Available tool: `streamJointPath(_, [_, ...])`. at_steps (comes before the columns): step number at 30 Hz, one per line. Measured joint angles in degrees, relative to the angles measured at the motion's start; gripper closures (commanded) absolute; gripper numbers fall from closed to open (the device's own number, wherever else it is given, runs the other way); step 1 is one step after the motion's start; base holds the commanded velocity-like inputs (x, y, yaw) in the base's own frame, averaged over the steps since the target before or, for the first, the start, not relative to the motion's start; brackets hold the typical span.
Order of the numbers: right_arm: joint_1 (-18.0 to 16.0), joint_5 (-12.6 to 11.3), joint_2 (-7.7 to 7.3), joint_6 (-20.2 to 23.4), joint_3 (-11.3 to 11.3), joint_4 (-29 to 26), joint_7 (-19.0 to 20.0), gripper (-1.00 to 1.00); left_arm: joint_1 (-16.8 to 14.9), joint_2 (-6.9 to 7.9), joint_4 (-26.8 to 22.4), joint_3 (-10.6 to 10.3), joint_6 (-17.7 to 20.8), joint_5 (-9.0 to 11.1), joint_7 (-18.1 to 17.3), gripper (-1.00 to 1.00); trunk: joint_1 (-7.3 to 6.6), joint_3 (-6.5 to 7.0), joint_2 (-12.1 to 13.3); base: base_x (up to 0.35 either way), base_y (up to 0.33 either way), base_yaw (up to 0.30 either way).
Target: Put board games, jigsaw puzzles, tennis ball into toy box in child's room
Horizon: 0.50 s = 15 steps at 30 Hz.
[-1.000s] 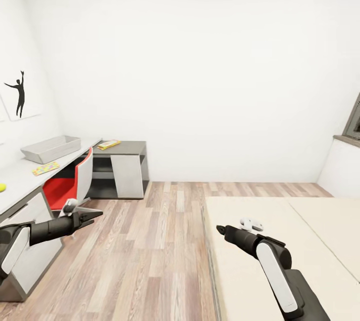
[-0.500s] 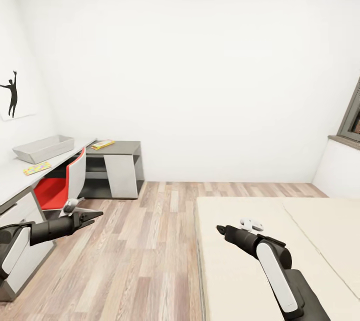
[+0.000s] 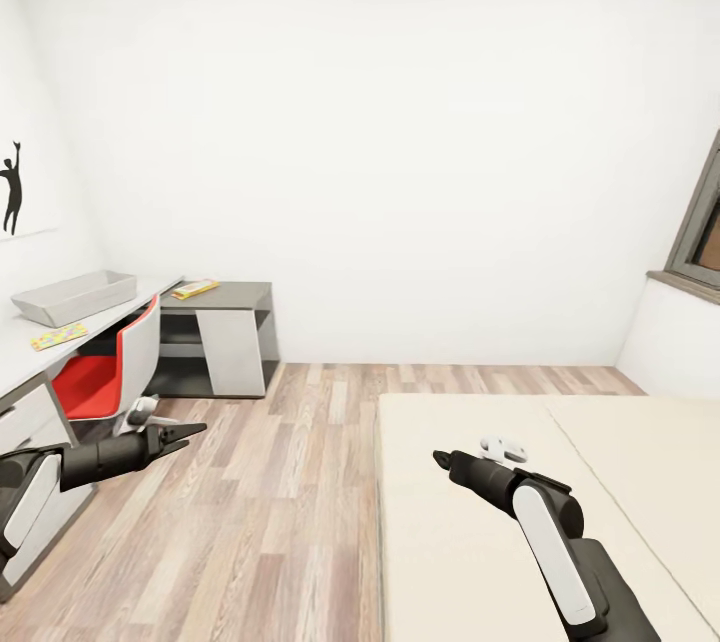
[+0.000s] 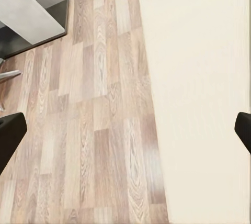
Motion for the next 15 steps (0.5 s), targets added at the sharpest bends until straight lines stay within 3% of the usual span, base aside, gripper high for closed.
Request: streamJointPath(15, [0.00, -0.11, 0.00, -0.01, -0.08, -0.08, 0.03, -1.00, 0.01, 0.00, 0.00, 0.00, 0.00, -0.01, -0.09, -1.00, 0.00, 0.02, 0.00, 0.000, -0.010, -0.010])
